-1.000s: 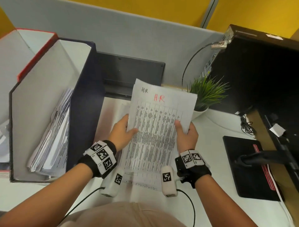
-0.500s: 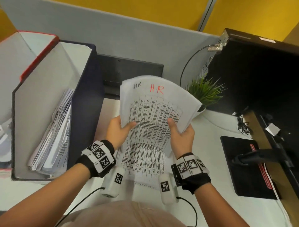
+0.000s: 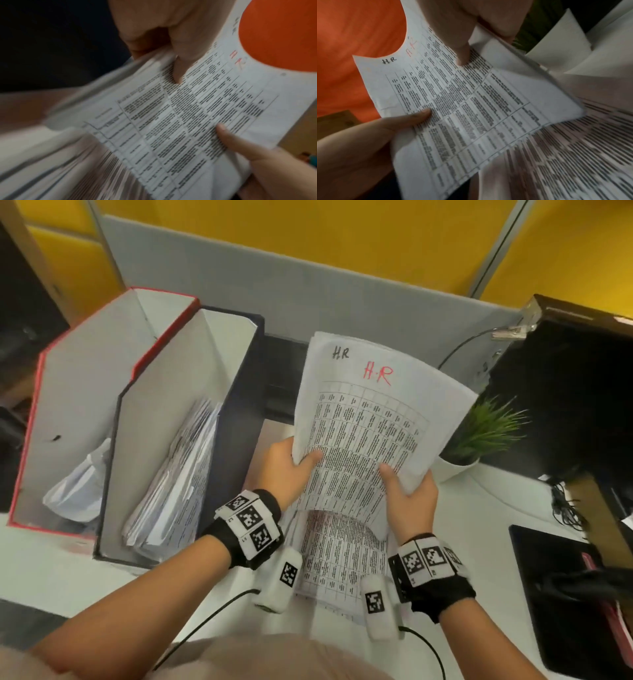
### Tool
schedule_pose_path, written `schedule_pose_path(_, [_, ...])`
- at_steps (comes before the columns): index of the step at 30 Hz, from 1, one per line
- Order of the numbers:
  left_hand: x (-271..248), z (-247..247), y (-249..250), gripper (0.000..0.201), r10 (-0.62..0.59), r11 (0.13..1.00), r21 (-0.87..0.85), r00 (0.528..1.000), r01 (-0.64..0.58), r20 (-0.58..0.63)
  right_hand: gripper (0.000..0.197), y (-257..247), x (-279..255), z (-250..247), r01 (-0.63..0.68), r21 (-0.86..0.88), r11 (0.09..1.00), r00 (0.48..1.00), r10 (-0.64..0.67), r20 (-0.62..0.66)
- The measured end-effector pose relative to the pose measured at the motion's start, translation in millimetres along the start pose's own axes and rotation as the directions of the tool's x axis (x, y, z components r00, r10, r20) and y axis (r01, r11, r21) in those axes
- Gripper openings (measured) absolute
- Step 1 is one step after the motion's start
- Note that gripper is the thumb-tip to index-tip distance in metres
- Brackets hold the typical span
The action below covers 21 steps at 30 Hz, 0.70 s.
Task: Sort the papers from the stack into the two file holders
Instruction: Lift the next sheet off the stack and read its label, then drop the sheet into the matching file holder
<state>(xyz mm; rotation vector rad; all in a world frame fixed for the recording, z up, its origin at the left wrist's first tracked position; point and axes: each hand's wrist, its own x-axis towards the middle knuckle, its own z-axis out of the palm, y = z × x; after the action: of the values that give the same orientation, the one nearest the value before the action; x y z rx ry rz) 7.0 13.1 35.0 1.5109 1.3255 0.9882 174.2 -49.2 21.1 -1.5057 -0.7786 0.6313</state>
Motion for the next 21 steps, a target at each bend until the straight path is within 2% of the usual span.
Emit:
schedule_pose_path(2, [1,-15,18,0.008,0.057,0.998,0.027,0.997,-0.056,-0.053,0.033,-9,3,1,0.061,0.059,0.996,0.997,-0.064,0.038])
schedule_pose_path(3, [2,-26,27,0.010,0.104,0.995,0.022,0.991,-0.102,-0.084,0.033,-11,4,1,0.102,0.078,0.992,0.991,-0.108,0.076])
schedule_pose_path(5, [5,-52,45,0.029,0.164,0.986,0.039,0.976,-0.161,-0.140,0.038,-10,6,0,0.167,0.078,0.983,0.971,-0.177,0.162])
schedule_pose_path(6, [6,-68,53,0.028,0.163,0.987,0.035,0.974,-0.159,-0.155,0.041,-7,6,0,0.185,0.064,0.981,0.960,-0.194,0.203])
schedule_pose_path(9, [7,-122,71,0.024,0.180,0.983,0.061,0.964,-0.171,-0.197,0.043,11,4,-7,0.167,-0.004,0.986,0.942,-0.158,0.296])
schedule_pose_path(11, [7,-160,75,0.014,0.189,0.981,0.077,0.957,-0.176,-0.219,0.043,29,3,-14,0.132,-0.057,0.990,0.943,-0.108,0.315])
schedule_pose_path(14, [7,-217,67,0.025,0.138,0.984,0.150,0.952,-0.100,-0.274,0.041,53,4,-24,0.059,-0.157,0.986,0.958,-0.012,0.288])
schedule_pose_path(17, [8,-268,51,0.024,0.079,0.980,0.200,0.938,-0.010,-0.339,0.038,75,3,-32,0.005,-0.275,0.961,0.976,0.055,0.212])
schedule_pose_path(21, [13,-315,28,0.024,-0.004,0.969,0.227,0.924,0.098,-0.383,0.041,94,-2,-40,0.063,-0.452,0.890,0.982,0.025,0.186])
